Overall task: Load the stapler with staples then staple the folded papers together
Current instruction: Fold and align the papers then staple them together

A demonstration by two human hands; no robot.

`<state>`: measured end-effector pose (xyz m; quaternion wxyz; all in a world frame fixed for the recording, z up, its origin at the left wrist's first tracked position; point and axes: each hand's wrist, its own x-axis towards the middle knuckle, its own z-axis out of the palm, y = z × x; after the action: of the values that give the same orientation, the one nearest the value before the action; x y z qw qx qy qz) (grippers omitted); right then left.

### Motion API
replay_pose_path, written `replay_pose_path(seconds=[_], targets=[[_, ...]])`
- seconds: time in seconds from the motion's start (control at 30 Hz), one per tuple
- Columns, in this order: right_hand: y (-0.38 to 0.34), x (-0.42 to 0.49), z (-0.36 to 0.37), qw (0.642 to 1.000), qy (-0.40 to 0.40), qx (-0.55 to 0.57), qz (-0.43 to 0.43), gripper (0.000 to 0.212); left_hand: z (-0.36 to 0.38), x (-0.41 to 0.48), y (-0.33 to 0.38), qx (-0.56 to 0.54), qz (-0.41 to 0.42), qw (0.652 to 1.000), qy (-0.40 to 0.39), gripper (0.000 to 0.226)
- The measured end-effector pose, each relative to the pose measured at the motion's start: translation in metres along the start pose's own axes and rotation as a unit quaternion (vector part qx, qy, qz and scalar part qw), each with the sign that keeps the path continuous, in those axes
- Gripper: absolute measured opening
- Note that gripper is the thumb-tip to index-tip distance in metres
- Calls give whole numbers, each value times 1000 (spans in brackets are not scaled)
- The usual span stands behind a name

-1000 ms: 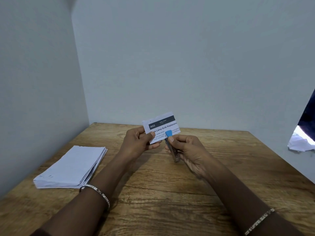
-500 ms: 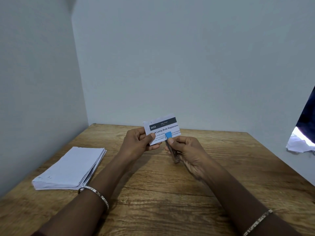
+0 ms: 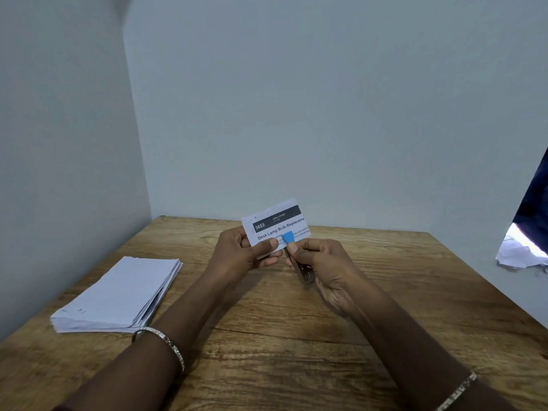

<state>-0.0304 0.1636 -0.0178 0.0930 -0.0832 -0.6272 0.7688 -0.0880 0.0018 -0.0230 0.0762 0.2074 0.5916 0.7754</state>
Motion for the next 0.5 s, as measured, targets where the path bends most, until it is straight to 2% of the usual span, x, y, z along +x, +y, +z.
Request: replay_pose_path(seconds=[0.23,0.5], targets=[[-7,0,-8,1000,-15,20,5,27,-2,2,0,17,5,999,36,23],[-6,0,-8,1000,-20,11,5,25,-2,1,1,23,6,999,30,24]])
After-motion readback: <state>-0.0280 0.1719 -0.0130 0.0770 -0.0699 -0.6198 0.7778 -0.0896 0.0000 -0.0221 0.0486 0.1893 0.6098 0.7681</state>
